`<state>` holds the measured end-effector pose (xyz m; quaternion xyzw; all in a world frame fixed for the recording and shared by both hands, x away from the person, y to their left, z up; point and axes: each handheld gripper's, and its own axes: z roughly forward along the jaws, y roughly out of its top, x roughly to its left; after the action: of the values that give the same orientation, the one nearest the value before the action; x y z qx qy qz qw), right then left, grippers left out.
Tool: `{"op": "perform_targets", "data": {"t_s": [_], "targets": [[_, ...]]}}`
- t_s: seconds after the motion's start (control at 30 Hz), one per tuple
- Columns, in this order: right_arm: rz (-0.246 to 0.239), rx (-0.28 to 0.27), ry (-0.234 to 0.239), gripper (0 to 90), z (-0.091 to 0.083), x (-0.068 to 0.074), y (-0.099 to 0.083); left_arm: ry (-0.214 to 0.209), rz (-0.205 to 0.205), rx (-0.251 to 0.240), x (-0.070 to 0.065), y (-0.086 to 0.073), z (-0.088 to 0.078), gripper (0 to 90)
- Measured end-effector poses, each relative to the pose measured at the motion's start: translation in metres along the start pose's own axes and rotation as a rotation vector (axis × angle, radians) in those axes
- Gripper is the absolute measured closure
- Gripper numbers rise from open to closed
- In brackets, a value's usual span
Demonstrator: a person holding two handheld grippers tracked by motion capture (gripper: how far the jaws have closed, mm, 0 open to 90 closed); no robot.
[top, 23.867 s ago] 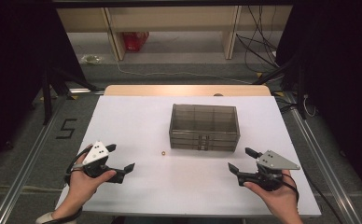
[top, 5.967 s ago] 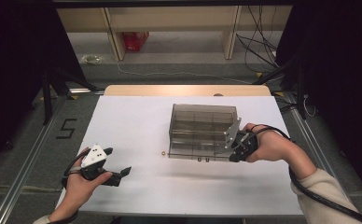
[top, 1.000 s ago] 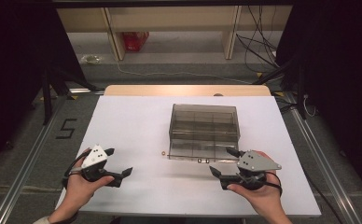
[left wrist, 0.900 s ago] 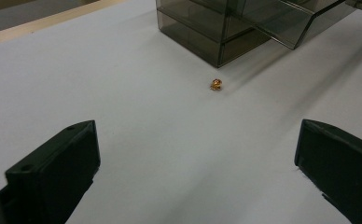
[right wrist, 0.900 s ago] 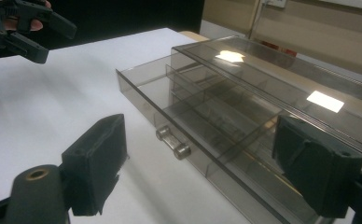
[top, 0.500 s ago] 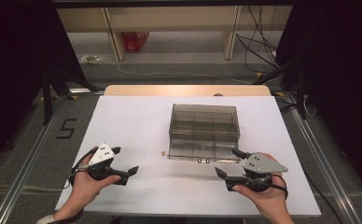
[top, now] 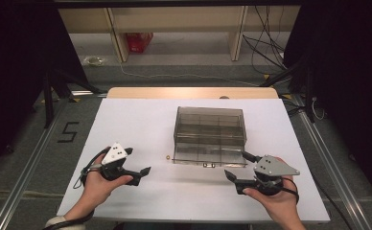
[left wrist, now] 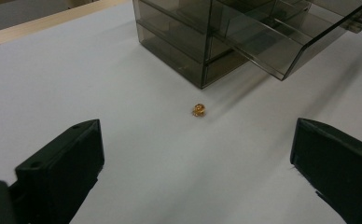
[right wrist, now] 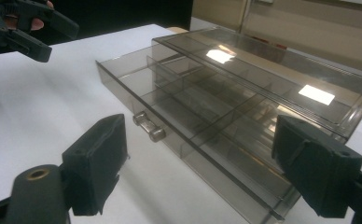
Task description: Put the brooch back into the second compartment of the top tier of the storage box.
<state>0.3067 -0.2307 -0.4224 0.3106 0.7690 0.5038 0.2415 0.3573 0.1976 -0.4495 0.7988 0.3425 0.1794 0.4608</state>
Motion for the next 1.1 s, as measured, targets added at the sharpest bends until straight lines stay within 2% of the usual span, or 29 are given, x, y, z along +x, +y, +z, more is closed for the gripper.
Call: {"op": "perform_targets", "data": {"t_s": [0.2, 0.33, 0.4, 0.7, 0.87, 1.1], "targets": [[0.006, -0.007, -0.009, 18.5, -0.001, -0.001, 0.0, 0.0, 0.021, 0.027, -0.006, 0.008, 0.019, 7.8], [0.013, -0.013, -0.008, 18.9, -0.001, -0.001, 0.001, -0.013, 0.013, 0.065, -0.009, 0.011, 0.034, 14.8], [0.014, -0.013, -0.007, 18.8, -0.001, -0.001, 0.001, -0.022, 0.025, 0.089, -0.01, 0.012, 0.042, 15.2], [0.019, -0.014, -0.009, 19.0, -0.001, -0.002, 0.001, 0.011, 0.075, 0.209, -0.01, 0.016, 0.079, 23.4], [0.021, -0.014, -0.01, 19.1, -0.001, -0.002, 0.001, 0.022, 0.08, 0.245, -0.006, 0.018, 0.096, 30.4], [0.023, -0.013, -0.01, 19.2, -0.001, -0.002, 0.0, -0.008, 0.042, 0.298, -0.003, 0.018, 0.108, 37.3]]}}
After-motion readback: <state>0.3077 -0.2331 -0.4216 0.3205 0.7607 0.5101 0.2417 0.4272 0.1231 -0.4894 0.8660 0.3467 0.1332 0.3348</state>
